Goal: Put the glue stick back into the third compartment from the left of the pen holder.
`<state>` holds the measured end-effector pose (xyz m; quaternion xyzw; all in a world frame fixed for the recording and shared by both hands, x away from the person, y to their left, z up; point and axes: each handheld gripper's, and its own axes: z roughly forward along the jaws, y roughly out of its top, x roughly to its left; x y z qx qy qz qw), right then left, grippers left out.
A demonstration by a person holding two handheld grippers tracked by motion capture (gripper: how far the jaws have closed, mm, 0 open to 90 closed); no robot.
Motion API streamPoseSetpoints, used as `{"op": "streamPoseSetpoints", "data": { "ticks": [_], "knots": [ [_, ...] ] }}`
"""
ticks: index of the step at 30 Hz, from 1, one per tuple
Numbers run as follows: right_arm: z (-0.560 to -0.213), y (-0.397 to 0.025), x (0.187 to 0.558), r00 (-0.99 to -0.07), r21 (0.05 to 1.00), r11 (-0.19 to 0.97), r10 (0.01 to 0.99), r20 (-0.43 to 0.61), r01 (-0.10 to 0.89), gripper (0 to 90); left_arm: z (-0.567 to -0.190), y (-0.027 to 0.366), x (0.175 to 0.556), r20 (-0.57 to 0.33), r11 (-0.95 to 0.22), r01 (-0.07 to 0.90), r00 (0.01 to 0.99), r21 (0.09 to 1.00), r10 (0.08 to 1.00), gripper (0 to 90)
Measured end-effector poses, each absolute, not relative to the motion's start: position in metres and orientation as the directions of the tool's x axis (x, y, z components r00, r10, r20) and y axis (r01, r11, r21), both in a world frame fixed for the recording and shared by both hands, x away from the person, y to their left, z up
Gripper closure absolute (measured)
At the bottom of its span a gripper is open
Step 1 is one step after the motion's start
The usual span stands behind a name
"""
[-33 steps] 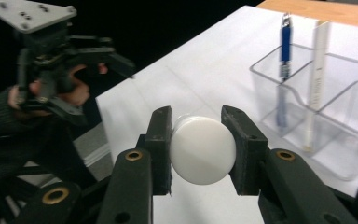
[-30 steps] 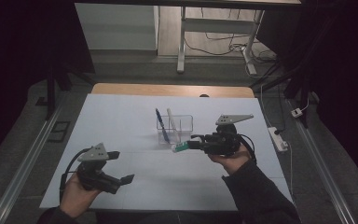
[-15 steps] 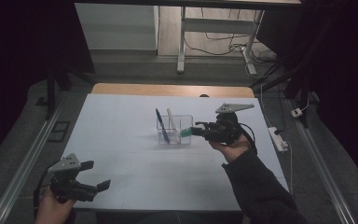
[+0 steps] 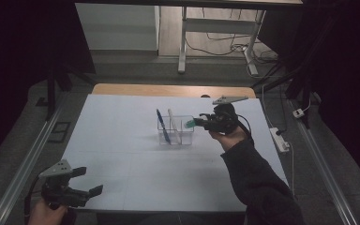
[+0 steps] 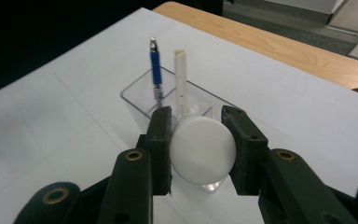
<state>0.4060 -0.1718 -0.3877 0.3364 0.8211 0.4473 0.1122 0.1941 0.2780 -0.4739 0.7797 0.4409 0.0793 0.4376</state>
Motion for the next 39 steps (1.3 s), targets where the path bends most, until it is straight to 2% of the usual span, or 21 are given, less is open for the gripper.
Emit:
{"op": "streamPoseSetpoints", "data": {
  "ticks": [12, 32, 39],
  "knots": [
    [-0.408, -0.153, 0.428, -0.726, 0.765, 0.439, 0.685, 0.054, 0.471, 64.4, -0.474, 0.276, 0.194, -0.248, -0.252, 0.632, 0.593, 0.733, 0.766, 0.0],
    [-0.438, -0.132, 0.433, -0.726, 0.725, 0.522, 0.686, -0.044, 0.450, 63.6, -0.475, 0.275, 0.195, -0.247, -0.265, 0.637, 0.598, 0.723, 0.762, 0.0],
    [-0.439, -0.134, 0.433, -0.726, 0.750, 0.487, 0.688, -0.015, 0.447, 49.3, -0.475, 0.275, 0.195, -0.248, -0.265, 0.638, 0.598, 0.723, 0.762, 0.0]
  ]
}}
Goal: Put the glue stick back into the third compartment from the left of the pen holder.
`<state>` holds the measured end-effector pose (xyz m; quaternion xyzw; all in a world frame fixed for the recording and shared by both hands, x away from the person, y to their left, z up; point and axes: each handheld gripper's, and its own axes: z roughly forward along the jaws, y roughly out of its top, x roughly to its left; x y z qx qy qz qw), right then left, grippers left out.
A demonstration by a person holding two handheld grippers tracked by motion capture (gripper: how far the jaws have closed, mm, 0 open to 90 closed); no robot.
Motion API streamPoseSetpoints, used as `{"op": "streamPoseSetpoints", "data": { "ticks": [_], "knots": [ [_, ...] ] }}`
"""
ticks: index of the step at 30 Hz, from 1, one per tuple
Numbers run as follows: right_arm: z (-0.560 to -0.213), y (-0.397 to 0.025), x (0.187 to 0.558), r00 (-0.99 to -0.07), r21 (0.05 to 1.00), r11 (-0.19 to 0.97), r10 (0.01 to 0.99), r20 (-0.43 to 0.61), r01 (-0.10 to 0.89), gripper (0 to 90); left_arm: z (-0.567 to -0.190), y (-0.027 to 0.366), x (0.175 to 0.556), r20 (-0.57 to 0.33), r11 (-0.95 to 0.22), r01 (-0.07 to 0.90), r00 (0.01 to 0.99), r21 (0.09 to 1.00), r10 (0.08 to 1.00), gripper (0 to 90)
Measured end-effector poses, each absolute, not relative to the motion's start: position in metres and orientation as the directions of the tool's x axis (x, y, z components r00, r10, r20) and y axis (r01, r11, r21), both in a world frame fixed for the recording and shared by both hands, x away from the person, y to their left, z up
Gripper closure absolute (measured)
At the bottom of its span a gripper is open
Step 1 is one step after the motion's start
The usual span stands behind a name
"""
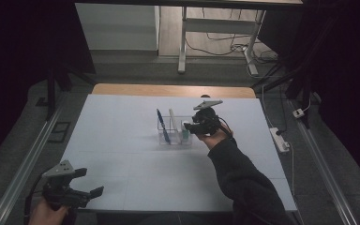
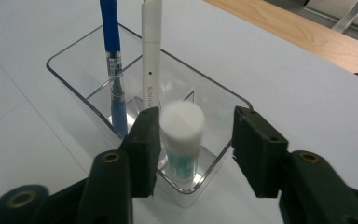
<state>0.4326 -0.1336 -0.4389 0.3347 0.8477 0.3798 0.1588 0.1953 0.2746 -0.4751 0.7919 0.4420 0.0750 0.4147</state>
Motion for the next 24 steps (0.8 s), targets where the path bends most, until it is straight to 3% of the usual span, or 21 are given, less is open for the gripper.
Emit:
{"op": "streamPoseSetpoints", "data": {
  "ticks": [17, 24],
  "knots": [
    [-0.427, -0.150, 0.418, -0.764, 0.776, 0.459, 0.643, 0.047, 0.434, 15.0, -0.475, 0.274, 0.196, -0.250, -0.266, 0.641, 0.597, 0.720, 0.763, 0.0],
    [-0.424, -0.154, 0.407, -0.776, 0.759, 0.481, 0.629, 0.050, 0.439, 8.8, -0.475, 0.274, 0.197, -0.249, -0.268, 0.642, 0.597, 0.718, 0.762, 0.0]
  ]
}}
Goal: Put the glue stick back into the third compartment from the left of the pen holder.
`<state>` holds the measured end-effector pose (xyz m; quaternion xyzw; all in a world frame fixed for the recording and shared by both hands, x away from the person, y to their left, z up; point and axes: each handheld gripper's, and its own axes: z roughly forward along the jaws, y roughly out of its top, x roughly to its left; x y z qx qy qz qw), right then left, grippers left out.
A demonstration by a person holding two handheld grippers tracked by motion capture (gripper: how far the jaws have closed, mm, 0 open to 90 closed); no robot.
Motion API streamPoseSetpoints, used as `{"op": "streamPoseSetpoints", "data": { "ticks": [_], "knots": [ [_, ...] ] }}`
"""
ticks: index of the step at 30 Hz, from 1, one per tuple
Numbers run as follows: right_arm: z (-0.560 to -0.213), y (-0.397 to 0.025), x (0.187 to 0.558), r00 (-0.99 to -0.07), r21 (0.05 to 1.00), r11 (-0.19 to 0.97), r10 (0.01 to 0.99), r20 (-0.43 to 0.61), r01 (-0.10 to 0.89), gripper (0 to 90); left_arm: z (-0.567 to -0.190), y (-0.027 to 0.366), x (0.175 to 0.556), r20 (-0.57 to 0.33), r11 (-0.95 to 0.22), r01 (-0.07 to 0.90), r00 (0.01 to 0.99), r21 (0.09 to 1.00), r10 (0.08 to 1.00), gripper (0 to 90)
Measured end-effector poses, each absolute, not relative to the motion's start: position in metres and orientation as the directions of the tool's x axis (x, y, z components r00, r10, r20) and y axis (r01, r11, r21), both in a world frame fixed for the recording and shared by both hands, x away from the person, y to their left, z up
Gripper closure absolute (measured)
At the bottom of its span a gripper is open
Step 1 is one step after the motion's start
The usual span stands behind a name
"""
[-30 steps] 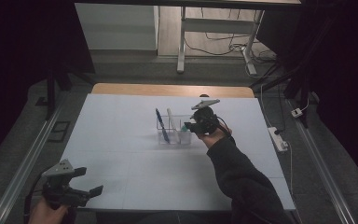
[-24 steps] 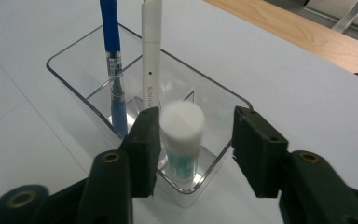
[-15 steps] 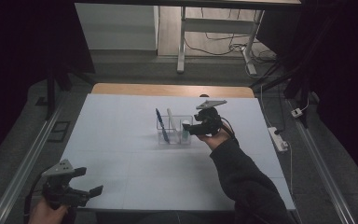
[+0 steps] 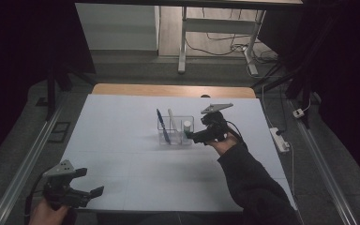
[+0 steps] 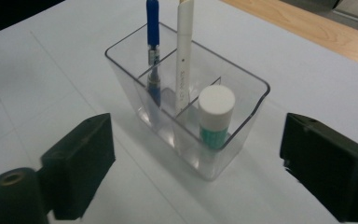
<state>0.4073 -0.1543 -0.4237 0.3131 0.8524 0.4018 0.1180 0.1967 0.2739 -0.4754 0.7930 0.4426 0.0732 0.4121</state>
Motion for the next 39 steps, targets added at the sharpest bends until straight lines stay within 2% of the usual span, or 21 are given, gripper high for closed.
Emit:
{"op": "streamPoseSetpoints", "data": {
  "ticks": [7, 20, 39],
  "knots": [
    [-0.422, -0.159, 0.392, -0.793, 0.756, 0.506, 0.608, 0.030, 0.416, 2.7, -0.475, 0.274, 0.197, -0.248, -0.271, 0.641, 0.600, 0.718, 0.761, 0.0],
    [-0.423, -0.189, 0.357, -0.801, 0.756, 0.501, 0.596, 0.051, 0.421, 0.0, -0.475, 0.275, 0.195, -0.252, -0.264, 0.644, 0.595, 0.718, 0.763, 0.0],
    [-0.432, -0.251, 0.293, -0.728, 0.773, 0.399, 0.676, 0.116, 0.493, 0.0, -0.475, 0.274, 0.196, -0.252, -0.268, 0.639, 0.602, 0.721, 0.758, 0.0]
  ]
}}
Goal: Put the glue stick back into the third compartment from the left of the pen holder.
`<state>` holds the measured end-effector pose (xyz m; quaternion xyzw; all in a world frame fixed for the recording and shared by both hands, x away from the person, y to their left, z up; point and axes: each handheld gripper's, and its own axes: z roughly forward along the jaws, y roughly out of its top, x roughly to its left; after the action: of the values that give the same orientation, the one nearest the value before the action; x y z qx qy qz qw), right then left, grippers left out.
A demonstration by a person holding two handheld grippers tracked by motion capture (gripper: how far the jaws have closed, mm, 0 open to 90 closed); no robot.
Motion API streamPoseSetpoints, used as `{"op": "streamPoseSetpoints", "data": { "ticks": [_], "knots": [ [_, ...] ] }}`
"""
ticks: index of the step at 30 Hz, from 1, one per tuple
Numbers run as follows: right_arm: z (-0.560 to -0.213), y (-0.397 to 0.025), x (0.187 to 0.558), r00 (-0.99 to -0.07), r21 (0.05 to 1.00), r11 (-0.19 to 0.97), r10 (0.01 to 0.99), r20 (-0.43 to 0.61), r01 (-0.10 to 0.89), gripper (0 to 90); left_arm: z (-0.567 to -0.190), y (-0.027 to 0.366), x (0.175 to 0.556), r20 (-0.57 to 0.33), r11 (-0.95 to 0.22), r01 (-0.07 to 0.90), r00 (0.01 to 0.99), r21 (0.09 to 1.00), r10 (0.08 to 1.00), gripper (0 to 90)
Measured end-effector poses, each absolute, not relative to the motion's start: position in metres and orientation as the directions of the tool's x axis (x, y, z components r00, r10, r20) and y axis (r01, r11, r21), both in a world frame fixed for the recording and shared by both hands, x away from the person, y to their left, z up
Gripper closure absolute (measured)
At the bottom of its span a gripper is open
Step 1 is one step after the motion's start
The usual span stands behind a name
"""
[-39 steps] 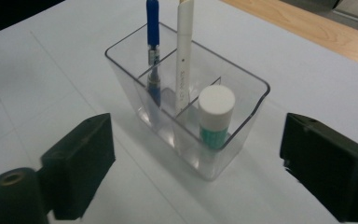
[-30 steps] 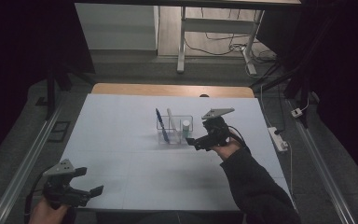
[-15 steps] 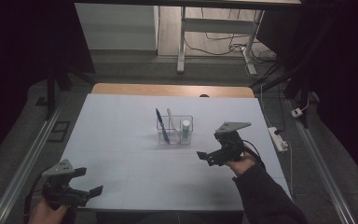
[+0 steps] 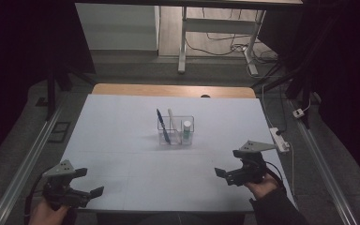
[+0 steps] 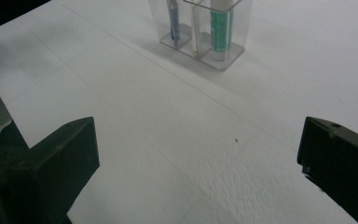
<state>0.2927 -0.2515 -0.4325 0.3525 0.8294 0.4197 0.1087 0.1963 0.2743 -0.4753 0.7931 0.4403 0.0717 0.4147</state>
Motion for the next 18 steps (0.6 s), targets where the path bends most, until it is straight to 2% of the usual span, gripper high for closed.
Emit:
{"op": "streamPoseSetpoints", "data": {
  "ticks": [6, 18],
  "knots": [
    [-0.440, -0.269, 0.279, -0.691, 0.762, 0.395, 0.717, 0.094, 0.513, 0.0, -0.475, 0.275, 0.196, -0.256, -0.263, 0.642, 0.599, 0.720, 0.759, 0.0],
    [-0.458, -0.283, 0.258, -0.654, 0.690, 0.469, 0.756, 0.009, 0.552, 0.0, -0.476, 0.274, 0.196, -0.253, -0.269, 0.645, 0.598, 0.715, 0.761, 0.0]
  ]
}}
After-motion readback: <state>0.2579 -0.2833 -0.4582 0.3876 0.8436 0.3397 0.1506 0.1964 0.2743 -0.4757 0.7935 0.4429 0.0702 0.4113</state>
